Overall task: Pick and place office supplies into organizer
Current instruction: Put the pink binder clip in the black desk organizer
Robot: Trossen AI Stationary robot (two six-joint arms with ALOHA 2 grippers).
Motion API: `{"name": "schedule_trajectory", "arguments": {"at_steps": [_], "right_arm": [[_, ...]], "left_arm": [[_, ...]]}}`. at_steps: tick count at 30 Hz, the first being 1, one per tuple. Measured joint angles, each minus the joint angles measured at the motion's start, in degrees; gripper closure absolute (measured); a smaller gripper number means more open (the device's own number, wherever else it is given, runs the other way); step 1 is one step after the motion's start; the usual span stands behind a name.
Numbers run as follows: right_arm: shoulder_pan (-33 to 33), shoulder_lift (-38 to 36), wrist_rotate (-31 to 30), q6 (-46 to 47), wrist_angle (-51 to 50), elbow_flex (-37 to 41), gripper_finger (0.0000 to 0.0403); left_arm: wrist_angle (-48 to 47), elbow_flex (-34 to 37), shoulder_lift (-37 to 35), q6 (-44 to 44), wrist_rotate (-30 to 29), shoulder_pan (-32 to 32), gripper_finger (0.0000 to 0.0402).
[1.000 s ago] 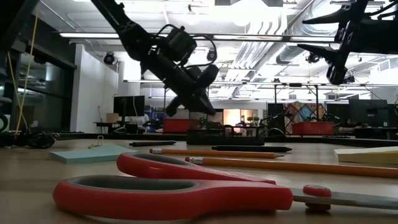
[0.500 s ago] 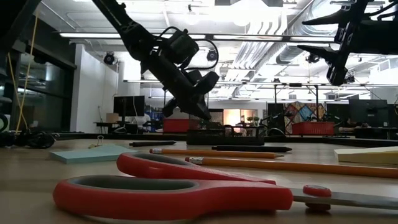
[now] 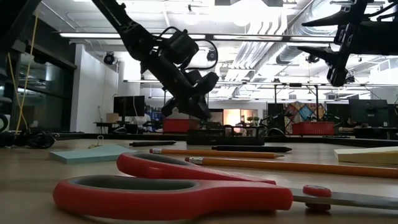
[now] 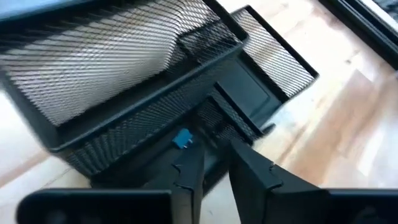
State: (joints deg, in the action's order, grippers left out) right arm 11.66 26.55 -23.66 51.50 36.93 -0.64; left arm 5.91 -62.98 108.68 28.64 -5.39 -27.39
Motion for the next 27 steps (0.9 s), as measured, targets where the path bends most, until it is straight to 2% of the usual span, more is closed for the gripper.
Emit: {"name": "schedule_trajectory", "arguments": {"at_steps": [5, 8, 10, 14, 19, 27], "right_arm": [[0.0, 0.0, 0.0, 0.4, -1.1, 0.0, 0.021], [0.0, 0.0, 0.0, 1.0, -1.2, 0.0, 0.021], [0.0, 0.0, 0.1, 1.0, -1.2, 0.0, 0.021], [0.0, 0.0, 0.1, 1.0, -1.2, 0.0, 0.021], [0.0, 0.0, 0.1, 0.5, -1.2, 0.0, 0.021], [0.0, 0.0, 0.2, -1.3, -1.3, 0.0, 0.021]], "left_arm": [[-0.7, 0.0, -0.1, -3.0, 8.0, 0.0, 0.0315], [-1.7, 0.0, -0.9, -4.1, 13.1, 0.8, 0.0318], [-4.3, 0.0, -1.9, -4.4, 14.3, 1.8, 0.0325], [-9.4, 0.0, -5.1, -5.9, 14.6, 5.1, 0.0344], [-21.7, 0.0, -9.8, -10.6, 14.4, 9.5, 0.036], [-42.8, 0.0, -14.5, -16.9, 9.4, 17.1, 0.0331]]}}
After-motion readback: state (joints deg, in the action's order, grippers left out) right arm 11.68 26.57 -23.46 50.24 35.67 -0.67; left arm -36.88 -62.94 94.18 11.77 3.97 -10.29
